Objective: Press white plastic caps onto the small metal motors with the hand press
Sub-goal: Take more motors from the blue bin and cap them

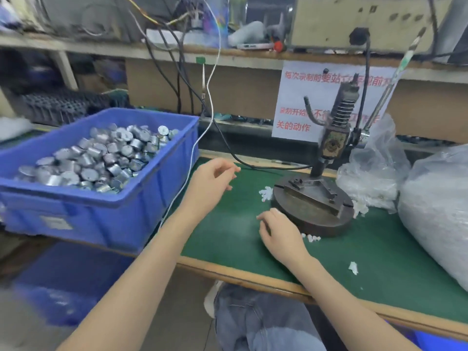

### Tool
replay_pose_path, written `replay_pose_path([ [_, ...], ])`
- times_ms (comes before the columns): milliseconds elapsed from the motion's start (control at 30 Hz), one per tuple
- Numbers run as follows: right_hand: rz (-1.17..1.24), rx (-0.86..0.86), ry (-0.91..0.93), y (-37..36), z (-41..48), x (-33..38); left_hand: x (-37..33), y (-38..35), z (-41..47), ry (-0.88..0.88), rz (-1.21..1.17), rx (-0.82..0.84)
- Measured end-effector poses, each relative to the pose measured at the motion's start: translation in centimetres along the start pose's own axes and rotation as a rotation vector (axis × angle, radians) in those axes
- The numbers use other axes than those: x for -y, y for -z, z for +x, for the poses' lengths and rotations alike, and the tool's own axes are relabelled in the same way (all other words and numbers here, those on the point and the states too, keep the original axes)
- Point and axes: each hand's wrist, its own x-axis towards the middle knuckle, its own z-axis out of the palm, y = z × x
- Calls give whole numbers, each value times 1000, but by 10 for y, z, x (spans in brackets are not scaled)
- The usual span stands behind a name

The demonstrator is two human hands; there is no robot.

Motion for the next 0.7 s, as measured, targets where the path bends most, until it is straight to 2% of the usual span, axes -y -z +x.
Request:
replay_pose_path([
  [67,-38,56,48,-8,11,6,-9,27,21,-27,40,-89],
  [200,-9,31,74,-19,33,22,-11,82,63,-51,156,-305],
  [267,-4,40,28,-26,33,21,5,108,76,6,256,-419],
  [333,-17,54,18,-33,30,19,31,134,85,148,424,-452],
  [467,-9,91,49,-38,30,18,75,163,95,463,844,-94],
  [600,-14,102,-10,-38,34,13,85,178,110,542,1318,209],
  [633,-7,99,-17,-38,34,13,87,181,112,600,1329,304],
  [700,28,98,-34,-39,36,14,94,181,111,742,1204,450],
])
